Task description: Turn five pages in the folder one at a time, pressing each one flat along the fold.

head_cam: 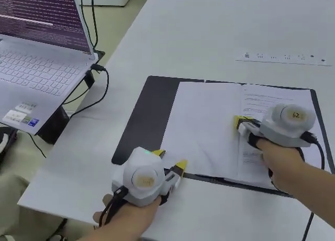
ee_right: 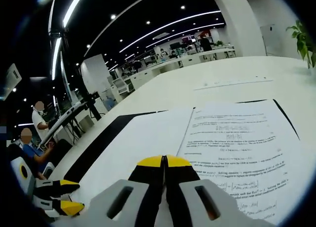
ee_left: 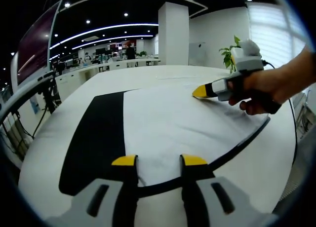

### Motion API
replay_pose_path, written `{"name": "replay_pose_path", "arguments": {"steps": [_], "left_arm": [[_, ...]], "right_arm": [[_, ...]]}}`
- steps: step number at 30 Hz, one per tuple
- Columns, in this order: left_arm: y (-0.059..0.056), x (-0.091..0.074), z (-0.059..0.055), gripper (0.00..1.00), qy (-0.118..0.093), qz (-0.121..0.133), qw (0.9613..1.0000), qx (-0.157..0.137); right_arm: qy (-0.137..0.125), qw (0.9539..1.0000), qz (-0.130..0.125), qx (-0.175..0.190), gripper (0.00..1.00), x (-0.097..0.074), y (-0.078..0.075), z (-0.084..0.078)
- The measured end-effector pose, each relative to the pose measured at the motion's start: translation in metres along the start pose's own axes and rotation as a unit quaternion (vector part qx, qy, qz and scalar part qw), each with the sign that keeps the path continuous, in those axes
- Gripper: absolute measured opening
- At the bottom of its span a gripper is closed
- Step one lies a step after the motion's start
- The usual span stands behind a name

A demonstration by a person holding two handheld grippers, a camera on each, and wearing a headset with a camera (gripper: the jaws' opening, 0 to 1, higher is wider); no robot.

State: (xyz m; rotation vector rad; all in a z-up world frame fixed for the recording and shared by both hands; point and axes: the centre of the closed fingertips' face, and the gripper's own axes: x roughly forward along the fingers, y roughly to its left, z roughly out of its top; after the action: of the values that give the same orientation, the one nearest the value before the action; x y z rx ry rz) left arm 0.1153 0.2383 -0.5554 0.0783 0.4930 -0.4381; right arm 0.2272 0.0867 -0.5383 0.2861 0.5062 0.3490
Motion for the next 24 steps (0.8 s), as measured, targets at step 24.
{"name": "replay_pose_path", "arguments": {"steps": [24], "left_arm": [[0.001,0.001,-0.001,0.33,-0.012,0.001,0.9999,-0.004]], "right_arm": [[-0.013,0.9997,-0.018,0.005,0.00,0.064,-0.036,0.043]]}}
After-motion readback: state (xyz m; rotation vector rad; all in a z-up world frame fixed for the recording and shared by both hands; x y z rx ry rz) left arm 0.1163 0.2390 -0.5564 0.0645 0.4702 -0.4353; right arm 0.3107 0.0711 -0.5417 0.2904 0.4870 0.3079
